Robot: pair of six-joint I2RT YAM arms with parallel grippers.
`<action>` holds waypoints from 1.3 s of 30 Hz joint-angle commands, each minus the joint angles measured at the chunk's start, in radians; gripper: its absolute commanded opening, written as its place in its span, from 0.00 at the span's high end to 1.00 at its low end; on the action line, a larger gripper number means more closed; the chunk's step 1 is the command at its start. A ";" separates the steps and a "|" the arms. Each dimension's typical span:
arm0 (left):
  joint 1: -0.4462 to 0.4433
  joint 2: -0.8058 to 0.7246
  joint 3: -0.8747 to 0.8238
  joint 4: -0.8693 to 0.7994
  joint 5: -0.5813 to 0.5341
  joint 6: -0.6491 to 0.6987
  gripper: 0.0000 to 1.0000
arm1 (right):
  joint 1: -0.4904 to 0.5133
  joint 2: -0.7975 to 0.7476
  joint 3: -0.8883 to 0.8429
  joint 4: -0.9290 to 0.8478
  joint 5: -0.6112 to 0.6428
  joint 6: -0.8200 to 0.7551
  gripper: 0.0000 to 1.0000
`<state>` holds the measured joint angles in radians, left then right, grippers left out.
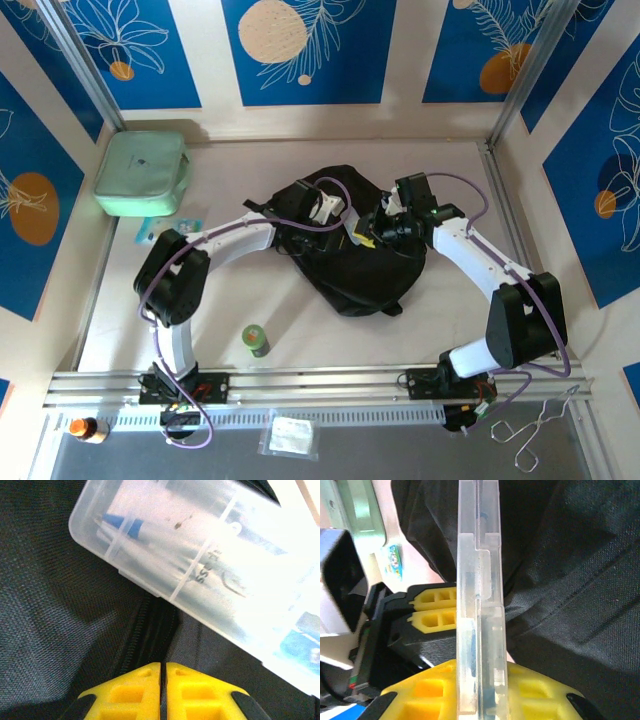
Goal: Pack the student bag
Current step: Place the loose stationery in the student bag.
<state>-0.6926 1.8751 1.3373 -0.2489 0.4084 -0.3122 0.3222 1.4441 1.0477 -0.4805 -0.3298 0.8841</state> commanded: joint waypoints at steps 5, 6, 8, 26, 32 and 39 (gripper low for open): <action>-0.020 -0.061 -0.031 0.012 0.046 0.036 0.85 | -0.005 -0.040 -0.071 -0.067 -0.017 0.030 0.99; -0.021 -0.060 -0.033 0.006 0.028 0.035 0.84 | -0.004 -0.053 -0.091 -0.069 -0.016 0.038 0.99; -0.021 -0.059 -0.035 -0.003 -0.009 0.034 0.81 | -0.005 -0.080 -0.133 -0.064 -0.015 0.051 0.99; -0.020 0.004 0.088 -0.112 -0.330 -0.111 0.59 | -0.033 -0.103 -0.364 0.157 -0.022 0.124 1.00; -0.015 -0.017 0.072 -0.135 -0.373 -0.135 0.55 | -0.060 -0.057 -0.359 0.369 -0.089 0.091 1.00; 0.008 -0.067 0.009 -0.115 -0.388 -0.181 0.49 | -0.074 0.075 -0.286 0.528 -0.153 0.081 0.99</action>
<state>-0.6987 1.8568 1.3758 -0.3527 0.0460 -0.4572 0.2539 1.4662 0.7280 -0.0189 -0.4500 0.9699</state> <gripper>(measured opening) 0.508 0.181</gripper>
